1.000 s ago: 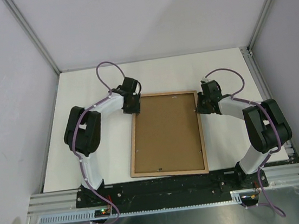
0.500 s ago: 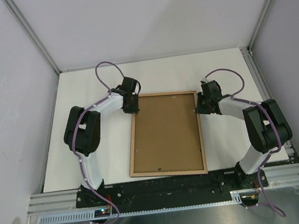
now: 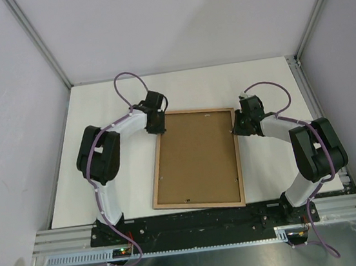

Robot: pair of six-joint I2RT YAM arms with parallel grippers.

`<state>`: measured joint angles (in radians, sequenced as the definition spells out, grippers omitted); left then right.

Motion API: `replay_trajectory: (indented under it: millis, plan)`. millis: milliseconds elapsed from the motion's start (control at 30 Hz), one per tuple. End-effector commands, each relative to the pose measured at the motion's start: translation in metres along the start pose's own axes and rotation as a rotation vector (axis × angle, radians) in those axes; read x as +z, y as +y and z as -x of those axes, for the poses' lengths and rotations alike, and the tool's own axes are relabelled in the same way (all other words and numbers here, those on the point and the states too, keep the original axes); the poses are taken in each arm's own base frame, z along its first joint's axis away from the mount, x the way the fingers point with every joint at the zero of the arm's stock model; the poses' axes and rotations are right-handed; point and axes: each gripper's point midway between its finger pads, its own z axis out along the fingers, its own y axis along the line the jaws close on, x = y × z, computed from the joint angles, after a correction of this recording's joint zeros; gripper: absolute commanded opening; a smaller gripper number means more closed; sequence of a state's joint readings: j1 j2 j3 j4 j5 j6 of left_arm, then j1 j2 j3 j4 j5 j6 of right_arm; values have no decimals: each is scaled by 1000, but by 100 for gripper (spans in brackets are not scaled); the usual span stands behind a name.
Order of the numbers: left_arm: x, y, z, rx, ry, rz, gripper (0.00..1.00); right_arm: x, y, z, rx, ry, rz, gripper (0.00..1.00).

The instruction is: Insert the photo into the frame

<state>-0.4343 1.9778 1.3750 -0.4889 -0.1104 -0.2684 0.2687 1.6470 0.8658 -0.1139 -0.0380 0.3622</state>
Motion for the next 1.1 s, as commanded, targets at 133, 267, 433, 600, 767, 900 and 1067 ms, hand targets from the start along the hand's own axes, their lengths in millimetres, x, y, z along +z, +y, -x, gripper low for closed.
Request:
replay_trajectory:
  millis: [133,267,433,600,767,900,1067]
  plan:
    - [5,22,-1,58,2,86,43,-5,3,-7,-11,24,28,0]
    - [4,22,3,56,-8,86,46,-6,3,-7,-11,25,27,0]
    - [5,24,4,60,-7,85,41,-6,2,-7,-12,25,26,0]
    - [4,20,1,80,6,46,37,-5,2,-7,-8,25,27,0]
    - [3,19,-3,81,23,-12,38,-5,2,-6,-9,25,28,0]
    - [3,22,-3,64,35,-54,42,-5,2,-7,-9,28,28,0]
    - [2,24,-2,50,39,-83,44,-5,2,-7,-8,29,31,0]
